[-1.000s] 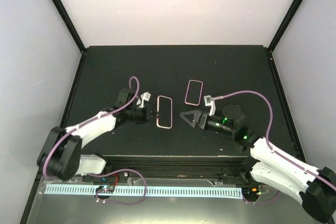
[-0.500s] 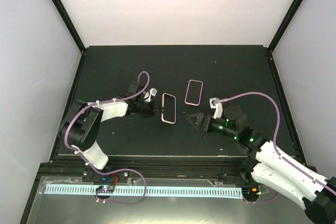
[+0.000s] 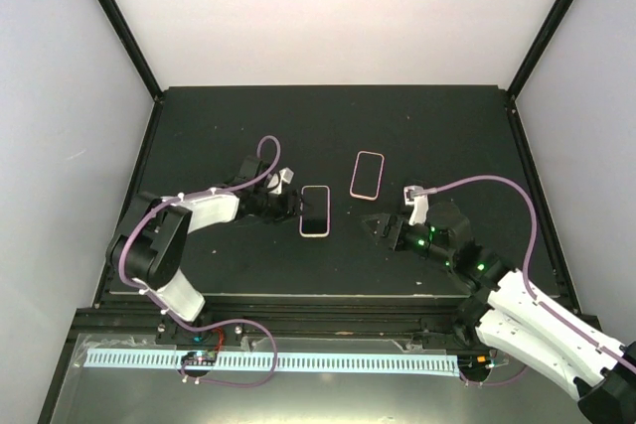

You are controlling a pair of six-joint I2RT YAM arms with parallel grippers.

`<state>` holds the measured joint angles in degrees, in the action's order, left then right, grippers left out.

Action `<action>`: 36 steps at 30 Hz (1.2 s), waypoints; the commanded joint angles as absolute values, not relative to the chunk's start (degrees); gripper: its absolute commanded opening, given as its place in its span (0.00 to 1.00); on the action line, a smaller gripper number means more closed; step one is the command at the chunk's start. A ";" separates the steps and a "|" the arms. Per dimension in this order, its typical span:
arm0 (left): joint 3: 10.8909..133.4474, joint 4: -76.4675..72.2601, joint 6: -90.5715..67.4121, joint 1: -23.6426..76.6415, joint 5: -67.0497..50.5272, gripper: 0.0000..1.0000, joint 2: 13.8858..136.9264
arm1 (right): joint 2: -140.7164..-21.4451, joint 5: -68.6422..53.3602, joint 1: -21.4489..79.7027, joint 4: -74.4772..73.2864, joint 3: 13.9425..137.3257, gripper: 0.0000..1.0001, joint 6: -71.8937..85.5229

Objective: Put the phone into the phone case

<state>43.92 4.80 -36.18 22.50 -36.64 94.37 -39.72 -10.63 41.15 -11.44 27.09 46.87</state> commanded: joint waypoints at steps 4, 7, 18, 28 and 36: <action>43.02 11.56 -33.13 22.15 -31.39 0.77 83.93 | -36.67 -4.58 41.12 -15.12 30.08 1.00 45.93; 43.31 15.74 -32.07 22.12 -29.20 0.98 78.61 | -35.82 -3.10 41.12 -17.10 31.33 1.00 45.57; 53.30 35.13 -25.34 22.07 -20.00 0.99 52.39 | -36.01 2.79 41.12 -30.85 47.08 1.00 40.38; 52.43 35.46 -26.80 22.07 -20.19 0.99 35.43 | -33.19 3.80 41.13 -32.66 49.41 1.00 42.09; 48.72 36.69 -28.16 22.09 -19.86 0.99 30.03 | -30.61 3.96 41.13 -32.49 47.58 1.00 43.69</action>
